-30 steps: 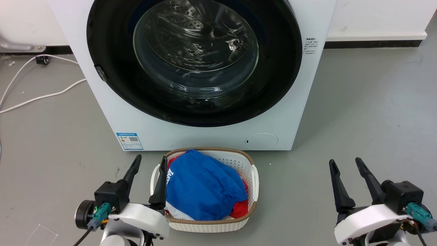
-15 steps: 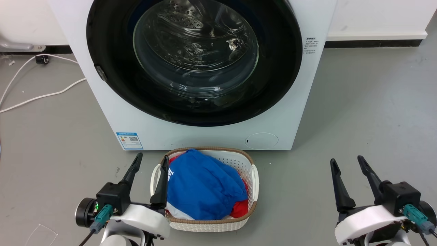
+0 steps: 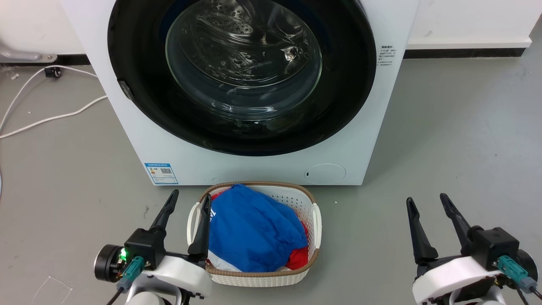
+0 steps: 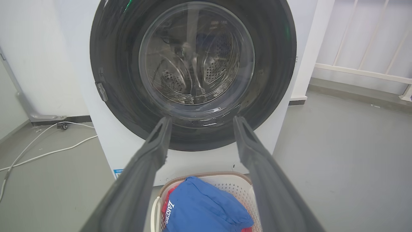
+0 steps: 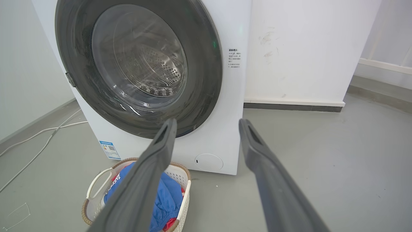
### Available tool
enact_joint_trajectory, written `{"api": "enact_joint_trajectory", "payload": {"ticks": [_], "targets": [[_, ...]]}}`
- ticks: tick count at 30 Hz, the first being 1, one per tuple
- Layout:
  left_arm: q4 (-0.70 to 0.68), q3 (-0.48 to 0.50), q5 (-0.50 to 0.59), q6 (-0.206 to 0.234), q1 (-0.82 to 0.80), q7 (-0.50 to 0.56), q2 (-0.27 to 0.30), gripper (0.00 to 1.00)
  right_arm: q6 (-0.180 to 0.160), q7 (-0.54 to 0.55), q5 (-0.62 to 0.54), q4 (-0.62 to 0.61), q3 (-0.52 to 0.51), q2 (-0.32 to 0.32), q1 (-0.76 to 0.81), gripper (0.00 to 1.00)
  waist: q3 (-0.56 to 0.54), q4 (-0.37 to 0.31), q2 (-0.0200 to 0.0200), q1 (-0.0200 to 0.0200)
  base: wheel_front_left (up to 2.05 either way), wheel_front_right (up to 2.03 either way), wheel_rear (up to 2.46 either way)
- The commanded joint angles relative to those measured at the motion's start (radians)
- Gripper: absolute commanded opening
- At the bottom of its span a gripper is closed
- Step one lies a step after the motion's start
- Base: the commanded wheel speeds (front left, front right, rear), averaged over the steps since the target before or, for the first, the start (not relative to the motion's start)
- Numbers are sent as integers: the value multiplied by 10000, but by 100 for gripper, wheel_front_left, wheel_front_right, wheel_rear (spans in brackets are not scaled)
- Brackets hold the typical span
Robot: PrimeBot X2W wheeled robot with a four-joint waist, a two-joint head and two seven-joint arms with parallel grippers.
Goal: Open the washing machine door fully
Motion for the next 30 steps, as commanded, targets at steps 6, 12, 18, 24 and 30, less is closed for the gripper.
{"api": "enact_joint_trajectory", "payload": {"ticks": [6, 12, 18, 24, 30], "targets": [[91, 186, 142, -76, 42, -80, -112, 100, -3, -30, 208, 82, 32, 36, 76, 0, 15, 7, 0, 0, 0, 0, 0], [224, 386, 101, -138, -11, -80, -218, 100, -1, -65, 2189, 307, -126, 35, -23, 0, 50, 7, 0, 0, 0, 0, 0], [264, 511, 104, -164, -48, -78, -273, 100, -1, 194, 7817, 618, -103, 29, -400, 0, 117, -22, 0, 0, 0, 0, 0], [296, 659, 83, -183, -229, -69, -340, 100, -1, 851, 13154, 840, -871, 28, -1000, 0, 304, -40, 0, 0, 0, 0, 0], [23, 747, 36, -151, -485, -69, -403, 100, 0, 2340, 16641, 2267, -2569, -840, -2652, 0, 687, -9, 0, 0, 0, 0, 0]]}}
